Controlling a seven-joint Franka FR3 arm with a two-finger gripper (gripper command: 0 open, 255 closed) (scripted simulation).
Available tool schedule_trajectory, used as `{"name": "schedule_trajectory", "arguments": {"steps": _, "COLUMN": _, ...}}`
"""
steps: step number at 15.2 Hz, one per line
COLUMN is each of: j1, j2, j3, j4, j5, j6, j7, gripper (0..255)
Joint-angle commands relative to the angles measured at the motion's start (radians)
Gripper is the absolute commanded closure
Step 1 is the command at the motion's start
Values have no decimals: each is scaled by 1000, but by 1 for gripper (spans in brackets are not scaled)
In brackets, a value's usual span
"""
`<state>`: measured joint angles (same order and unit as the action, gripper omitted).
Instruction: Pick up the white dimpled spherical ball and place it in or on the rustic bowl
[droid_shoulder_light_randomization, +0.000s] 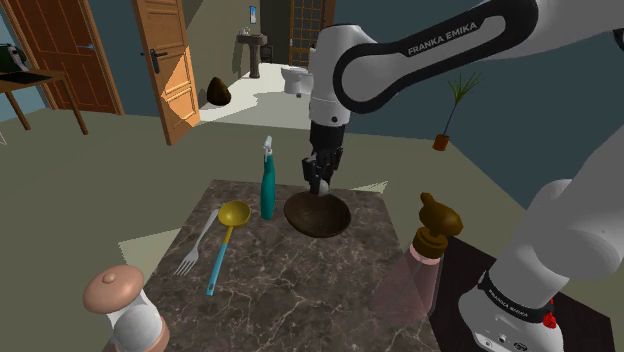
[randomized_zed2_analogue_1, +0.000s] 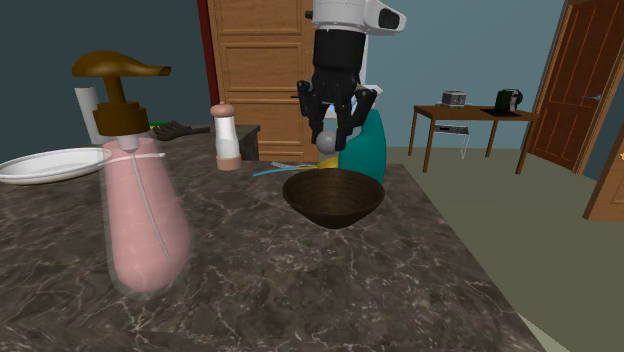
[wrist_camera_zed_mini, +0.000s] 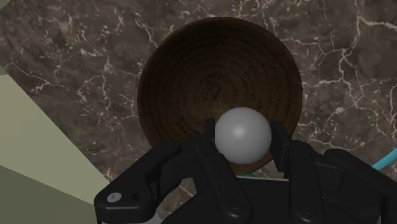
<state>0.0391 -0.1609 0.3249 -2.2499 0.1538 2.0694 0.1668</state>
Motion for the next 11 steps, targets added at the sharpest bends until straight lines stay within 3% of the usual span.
{"name": "schedule_trajectory", "arguments": {"steps": 1, "j1": -1, "j2": 11, "j3": 1, "j4": -16, "j5": -2, "j6": 26, "j7": -2, "gripper": 255}}
{"name": "schedule_trajectory", "arguments": {"steps": 11, "j1": 1, "j2": 75, "j3": 9, "j4": -82, "j5": -12, "j6": 155, "j7": 0, "gripper": 255}}
